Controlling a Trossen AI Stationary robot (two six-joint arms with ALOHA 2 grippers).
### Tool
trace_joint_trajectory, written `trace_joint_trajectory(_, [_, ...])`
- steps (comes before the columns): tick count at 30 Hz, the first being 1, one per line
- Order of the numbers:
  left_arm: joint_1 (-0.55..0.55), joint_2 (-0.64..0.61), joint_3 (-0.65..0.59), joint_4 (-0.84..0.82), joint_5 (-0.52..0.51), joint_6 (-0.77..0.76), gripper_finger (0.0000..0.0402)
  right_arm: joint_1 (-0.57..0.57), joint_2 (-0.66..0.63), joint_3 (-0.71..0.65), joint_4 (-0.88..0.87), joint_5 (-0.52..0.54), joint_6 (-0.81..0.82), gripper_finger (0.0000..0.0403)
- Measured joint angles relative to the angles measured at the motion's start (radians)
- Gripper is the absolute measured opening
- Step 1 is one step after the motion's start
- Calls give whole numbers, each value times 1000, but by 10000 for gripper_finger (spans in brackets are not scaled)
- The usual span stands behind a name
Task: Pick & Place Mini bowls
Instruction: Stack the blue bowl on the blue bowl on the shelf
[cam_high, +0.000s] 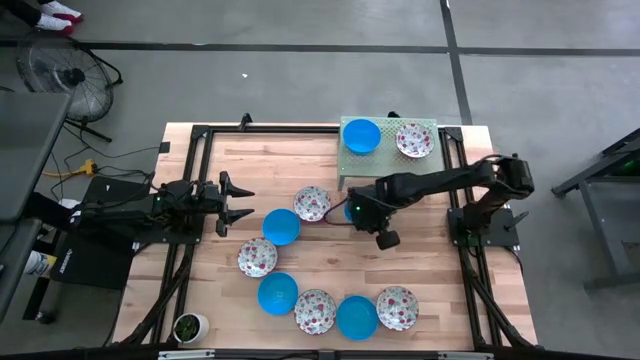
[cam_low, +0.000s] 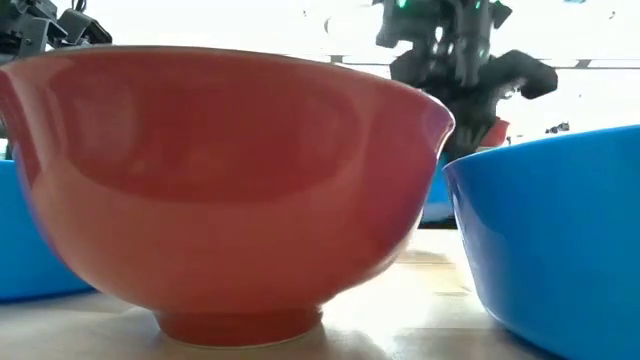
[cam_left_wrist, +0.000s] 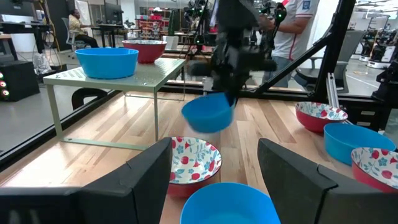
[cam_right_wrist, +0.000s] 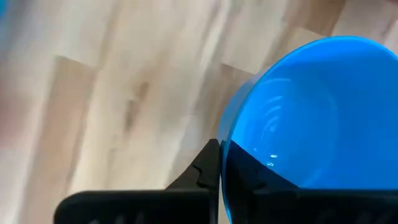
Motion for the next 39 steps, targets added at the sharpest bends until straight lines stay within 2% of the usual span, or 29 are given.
trace_joint_trajectory(5, [0, 0, 0, 0, 0, 0, 232, 43, -61, 77, -142, 14, 5, 1])
trace_joint_trajectory(10, [0, 0, 0, 0, 0, 0, 232, 54, -88, 213, -292, 31, 5, 1])
trace_joint_trajectory(17, [0, 0, 0, 0, 0, 0, 232, 16, -88, 401, -410, 159, 12, 0])
trace_joint_trajectory(26, [0, 0, 0, 0, 0, 0, 232, -111, -88, 469, -422, 255, 29, 0])
trace_joint_trajectory(39, [0, 0, 0, 0, 0, 0, 232, -318, -84, 469, -288, 258, -11, 0])
